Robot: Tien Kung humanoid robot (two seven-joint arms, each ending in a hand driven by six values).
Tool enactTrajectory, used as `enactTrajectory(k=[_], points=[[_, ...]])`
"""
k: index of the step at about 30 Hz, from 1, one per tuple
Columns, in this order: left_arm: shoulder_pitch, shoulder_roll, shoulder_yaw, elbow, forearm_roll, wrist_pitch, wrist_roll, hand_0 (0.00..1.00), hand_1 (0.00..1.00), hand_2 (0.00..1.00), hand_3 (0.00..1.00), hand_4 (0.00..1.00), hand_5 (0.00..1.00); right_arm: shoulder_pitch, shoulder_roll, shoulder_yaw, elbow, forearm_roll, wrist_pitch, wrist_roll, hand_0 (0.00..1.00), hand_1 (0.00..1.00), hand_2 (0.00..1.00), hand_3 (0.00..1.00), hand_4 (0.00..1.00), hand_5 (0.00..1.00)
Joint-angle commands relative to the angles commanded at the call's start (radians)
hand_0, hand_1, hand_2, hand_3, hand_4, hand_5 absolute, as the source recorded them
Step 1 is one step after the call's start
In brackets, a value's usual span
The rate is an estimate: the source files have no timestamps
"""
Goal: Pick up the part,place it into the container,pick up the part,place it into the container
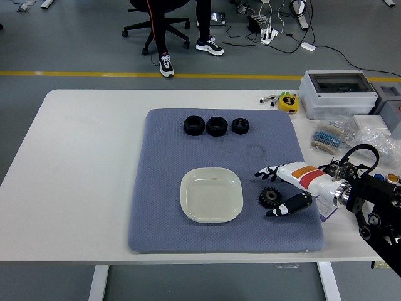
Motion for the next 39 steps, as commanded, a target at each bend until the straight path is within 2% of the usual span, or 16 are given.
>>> enactTrajectory(k=[3, 4, 9, 10, 15, 16, 21, 22, 27, 28, 39], points=[[0.000, 0.000, -0.002, 0.000, 0.003, -0.001, 0.001, 0.704, 0.660, 0.652, 0.556, 0.627, 0.571, -0.001, 0.001, -0.003, -0.009, 0.006, -0.020, 0.002, 0.500, 0.619, 0.713, 0.805, 0.998, 0.438], [0.000, 0.000, -0.003, 0.000, 0.004, -0.001, 0.001, 0.705, 0.660, 0.653, 0.556, 0.628, 0.572, -0.002, 0.001, -0.004, -0.010, 0.006, -0.026, 0.003, 0.337, 0.481, 0.563, 0.583, 0.903, 0.386], [0.000, 0.000, -0.005, -0.001, 0.010, -0.002, 0.002, 0.705, 0.660, 0.653, 0.556, 0.628, 0.572, 0.000, 0.004, -0.013, -0.017, 0.015, -0.058, 0.012, 0.337, 0.481, 0.563, 0.583, 0.903, 0.386], [-0.001, 0.000, -0.004, -0.001, 0.009, -0.002, 0.002, 0.704, 0.660, 0.653, 0.556, 0.628, 0.572, -0.001, 0.006, -0.015, -0.020, 0.017, -0.065, 0.014, 0.226, 0.377, 0.473, 0.506, 0.811, 0.361], [-0.002, -0.001, -0.005, -0.001, 0.008, -0.001, 0.002, 0.704, 0.660, 0.653, 0.556, 0.628, 0.572, -0.003, 0.006, -0.021, -0.022, 0.022, -0.073, 0.021, 0.226, 0.377, 0.473, 0.506, 0.811, 0.361], [-0.002, -0.001, -0.005, -0.001, 0.007, 0.000, 0.002, 0.704, 0.660, 0.653, 0.556, 0.628, 0.572, -0.004, 0.006, -0.022, -0.023, 0.022, -0.074, 0.021, 0.197, 0.348, 0.456, 0.493, 0.802, 0.362], [-0.003, -0.001, -0.008, -0.001, 0.012, -0.001, 0.002, 0.704, 0.660, 0.653, 0.556, 0.628, 0.572, -0.003, 0.008, -0.028, -0.024, 0.027, -0.081, 0.026, 0.197, 0.348, 0.456, 0.493, 0.802, 0.362], [-0.003, -0.001, -0.008, -0.001, 0.013, -0.001, 0.002, 0.704, 0.661, 0.653, 0.555, 0.627, 0.571, -0.003, 0.008, -0.028, -0.024, 0.028, -0.081, 0.027, 0.168, 0.308, 0.431, 0.480, 0.790, 0.371], [-0.003, -0.001, -0.011, -0.001, 0.017, -0.003, 0.003, 0.704, 0.661, 0.653, 0.555, 0.627, 0.571, -0.006, 0.005, -0.032, -0.025, 0.031, -0.091, 0.029, 0.168, 0.308, 0.431, 0.480, 0.790, 0.371], [-0.003, -0.001, -0.012, -0.001, 0.018, -0.003, 0.004, 0.703, 0.661, 0.653, 0.556, 0.628, 0.571, -0.007, 0.004, -0.031, -0.022, 0.035, -0.094, 0.031, 0.123, 0.263, 0.399, 0.474, 0.774, 0.378], [-0.007, 0.002, -0.013, -0.002, 0.022, -0.006, 0.005, 0.704, 0.662, 0.651, 0.556, 0.628, 0.572, -0.002, -0.003, -0.004, 0.038, 0.060, -0.097, 0.036, 0.105, 0.241, 0.383, 0.468, 0.751, 0.379]])
